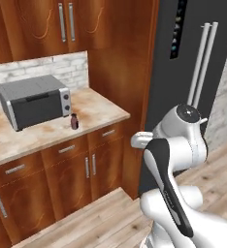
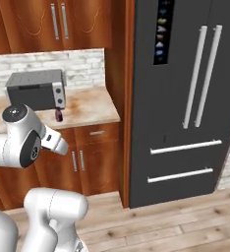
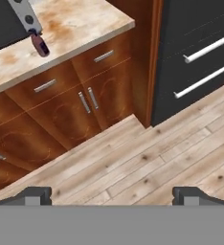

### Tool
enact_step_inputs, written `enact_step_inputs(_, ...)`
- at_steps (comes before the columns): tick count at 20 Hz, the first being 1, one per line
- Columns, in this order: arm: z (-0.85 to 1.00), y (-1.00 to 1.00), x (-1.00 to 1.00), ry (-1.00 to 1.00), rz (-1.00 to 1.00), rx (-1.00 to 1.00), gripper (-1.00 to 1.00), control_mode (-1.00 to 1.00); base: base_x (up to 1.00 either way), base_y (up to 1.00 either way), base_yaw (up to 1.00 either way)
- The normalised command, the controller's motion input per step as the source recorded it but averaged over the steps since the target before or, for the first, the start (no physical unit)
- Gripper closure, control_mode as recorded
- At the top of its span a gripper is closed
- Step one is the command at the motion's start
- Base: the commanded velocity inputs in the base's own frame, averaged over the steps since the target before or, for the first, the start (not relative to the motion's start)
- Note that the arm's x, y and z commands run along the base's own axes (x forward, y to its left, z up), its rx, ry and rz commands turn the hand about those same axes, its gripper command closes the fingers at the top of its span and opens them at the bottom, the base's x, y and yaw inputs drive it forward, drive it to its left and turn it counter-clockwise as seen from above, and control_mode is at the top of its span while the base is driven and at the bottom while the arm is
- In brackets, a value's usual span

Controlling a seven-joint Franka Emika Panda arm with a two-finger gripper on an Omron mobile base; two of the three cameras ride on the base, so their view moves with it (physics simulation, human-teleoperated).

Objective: There is a wine glass and glass cup on the dining counter. Place the wine bottle next to the wine glass and the juice bottle next to the glass cup.

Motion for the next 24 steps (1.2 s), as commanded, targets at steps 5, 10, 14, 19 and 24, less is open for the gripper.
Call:
enact_step_inputs(5,0.0,0.0,0.0,0.0,0.0,0.0,-1.0,1.0,0.72,-0.26,0.26)
enact_step_inputs(10,0.0,0.0,0.0,0.0,0.0,0.0,-1.0,1.0,0.54,-0.09,0.35)
enact_step_inputs(14,0.0,0.0,0.0,0.0,0.0,0.0,-1.0,1.0,0.53,-0.01,0.41)
enact_step_inputs(19,0.0,0.0,0.0,0.0,0.0,0.0,-1.0,1.0,0.64,-0.14,0.38)
enact_step_inputs(24,0.0,0.0,0.0,0.0,0.0,0.0,-1.0,1.0,0.65,-0.18,0.33)
